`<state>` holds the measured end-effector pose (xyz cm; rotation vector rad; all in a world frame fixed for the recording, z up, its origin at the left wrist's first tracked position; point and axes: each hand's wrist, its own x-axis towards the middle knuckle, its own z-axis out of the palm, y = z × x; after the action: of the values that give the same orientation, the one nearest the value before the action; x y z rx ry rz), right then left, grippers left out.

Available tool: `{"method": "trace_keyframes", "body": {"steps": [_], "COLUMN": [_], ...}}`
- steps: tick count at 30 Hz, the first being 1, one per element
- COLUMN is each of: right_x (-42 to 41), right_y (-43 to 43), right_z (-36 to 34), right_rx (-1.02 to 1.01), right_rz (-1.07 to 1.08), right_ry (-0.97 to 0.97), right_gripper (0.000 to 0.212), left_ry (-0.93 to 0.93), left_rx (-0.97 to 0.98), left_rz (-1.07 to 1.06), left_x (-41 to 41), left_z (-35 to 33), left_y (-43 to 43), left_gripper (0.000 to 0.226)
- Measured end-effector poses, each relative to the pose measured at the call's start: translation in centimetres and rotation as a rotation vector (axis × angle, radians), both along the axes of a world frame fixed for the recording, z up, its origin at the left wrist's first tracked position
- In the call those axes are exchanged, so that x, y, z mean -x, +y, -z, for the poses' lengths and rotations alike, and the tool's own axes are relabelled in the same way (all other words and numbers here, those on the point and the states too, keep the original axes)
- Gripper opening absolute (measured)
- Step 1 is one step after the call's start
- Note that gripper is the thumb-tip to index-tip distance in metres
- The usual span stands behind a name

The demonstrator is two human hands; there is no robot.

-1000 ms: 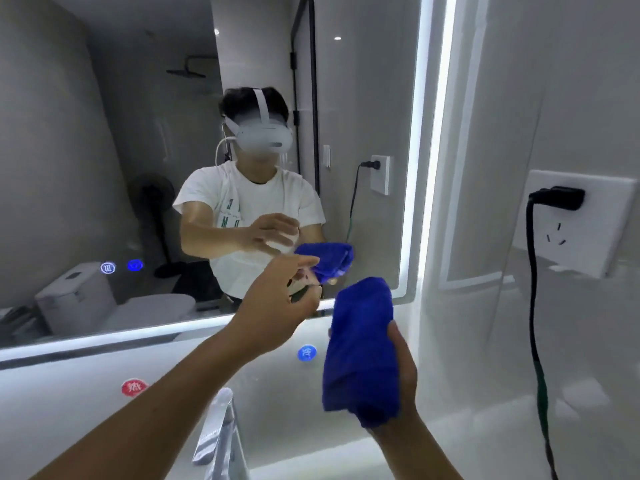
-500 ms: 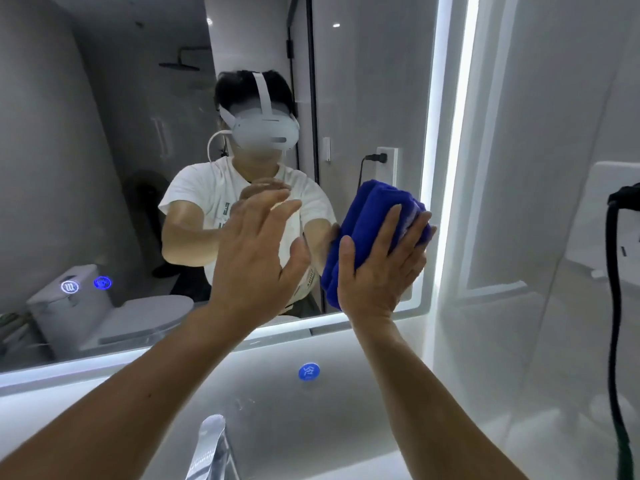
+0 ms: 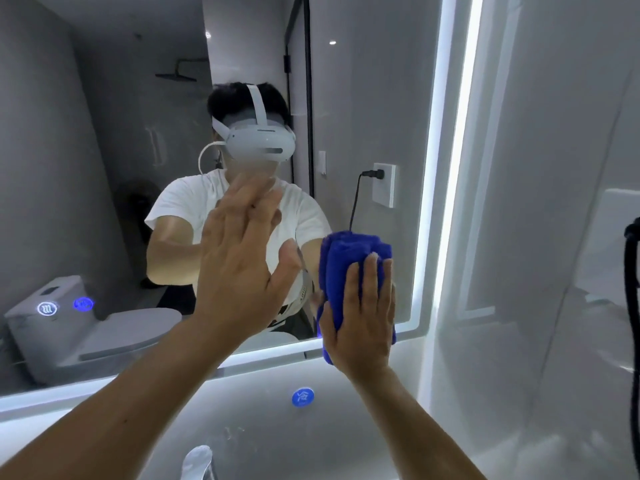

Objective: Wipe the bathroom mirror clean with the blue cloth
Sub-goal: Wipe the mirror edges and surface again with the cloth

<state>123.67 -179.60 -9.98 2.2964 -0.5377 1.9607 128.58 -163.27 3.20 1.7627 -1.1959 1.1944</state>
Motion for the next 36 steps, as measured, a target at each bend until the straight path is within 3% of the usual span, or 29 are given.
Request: {"method": "trace_keyframes", "body": {"steps": [2,4,7,12,17,21,23,26,32,36], "right_x": [1.6,2.5,2.5,1.2,-0.9,0.3,2.2,3.9,2.2,-0.6], "right_y": [-1.5,-3.0,-4.7,-4.6,-1.6,-2.6,-4.5,-6.5,-5.2,-1.5], "right_z": [1.7,0.3,-7.5,-17.6,-9.9,0.3,1.9,-2.4,-18.1,-15.4], "right_rx": [0.022,-0.113,-0.284,-0.227,-0.012,0.032,0.032,-0.066,-0.186,-0.034], "right_rz": [0.020,0.046,0.026,0.063,-0.025,-0.043,-0.052,-0.033,-0.034,-0.053], "right_ry": [0.048,-0.055,-0.227,-0.276,-0.145,-0.007,0.026,-0.070,-0.267,-0.178], "right_gripper": [0.056,0.056,0.066,0.069,0.063,0.062,0.058,0.055,0.067,0.071], "left_ry": [-0.024,-0.035,-0.017,-0.076,-0.096,-0.104,-0.100,-0.060,-0.024,-0.015], "left_rx": [-0.009,-0.013,0.013,0.066,0.053,0.027,-0.007,-0.057,-0.079,-0.048], "left_rz": [0.014,0.010,0.022,0.037,-0.010,-0.025,-0.038,-0.066,-0.043,-0.044], "left_x": [0.1,-0.1,-0.3,-0.7,-0.7,-0.5,-0.6,-0.8,-1.2,-1.2], "left_z": [0.1,0.0,-0.9,-1.8,-2.5,-2.8,-2.8,-3.1,-3.3,-3.0], "left_y": [0.1,0.4,0.8,0.8,-0.1,-0.5,-0.3,-0.3,-0.9,-1.3], "left_gripper": [0.057,0.058,0.058,0.054,0.055,0.059,0.061,0.065,0.066,0.064]}}
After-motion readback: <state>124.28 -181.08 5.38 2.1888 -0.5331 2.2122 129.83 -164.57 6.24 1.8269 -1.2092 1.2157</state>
